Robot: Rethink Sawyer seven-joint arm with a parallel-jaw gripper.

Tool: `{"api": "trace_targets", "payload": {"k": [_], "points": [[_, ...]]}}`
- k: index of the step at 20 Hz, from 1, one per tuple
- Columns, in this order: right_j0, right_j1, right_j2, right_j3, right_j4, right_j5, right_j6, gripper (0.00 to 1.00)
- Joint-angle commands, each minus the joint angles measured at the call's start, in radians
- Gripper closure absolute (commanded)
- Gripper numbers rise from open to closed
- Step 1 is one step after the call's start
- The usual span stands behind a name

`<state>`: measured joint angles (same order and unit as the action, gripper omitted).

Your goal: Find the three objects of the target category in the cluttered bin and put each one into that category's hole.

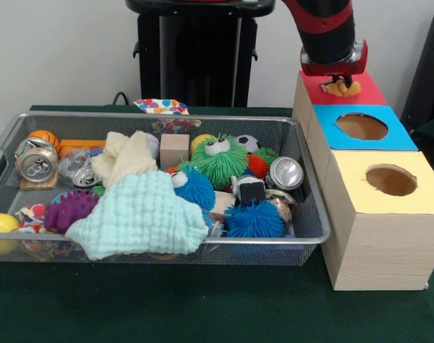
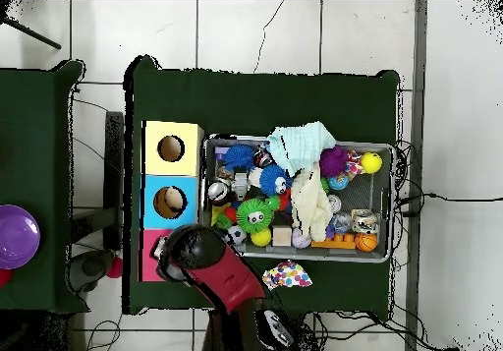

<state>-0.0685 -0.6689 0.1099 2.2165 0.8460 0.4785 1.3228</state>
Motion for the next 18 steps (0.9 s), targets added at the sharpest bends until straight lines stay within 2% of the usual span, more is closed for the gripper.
{"api": "trace_targets", "payload": {"k": [1,2,5,7,8,10,11,13,14,15,16,18], "points": [[-0.042,0.084,0.052,-0.098,-0.063,-0.268,0.13,1.0],[0.003,0.122,-0.019,-0.16,-0.104,-0.205,0.142,1.0],[0.066,0.171,-0.117,-0.241,-0.183,-0.126,0.163,1.0],[0.082,0.199,-0.145,-0.262,-0.192,-0.168,0.191,1.0],[0.111,0.227,-0.191,-0.293,-0.206,-0.175,0.21,1.0],[0.13,0.245,-0.227,-0.328,-0.244,-0.143,0.212,1.0],[0.126,0.242,-0.225,-0.332,-0.252,-0.129,0.216,1.0],[0.117,0.222,-0.228,-0.34,-0.269,-0.041,0.23,1.0],[0.107,0.195,-0.224,-0.345,-0.281,0.053,0.245,1.0],[0.102,0.177,-0.224,-0.349,-0.292,0.099,0.249,1.0],[0.086,0.138,-0.214,-0.355,-0.315,0.206,0.255,1.0],[0.06,0.079,-0.185,-0.346,-0.325,0.305,0.261,1.0]]}}
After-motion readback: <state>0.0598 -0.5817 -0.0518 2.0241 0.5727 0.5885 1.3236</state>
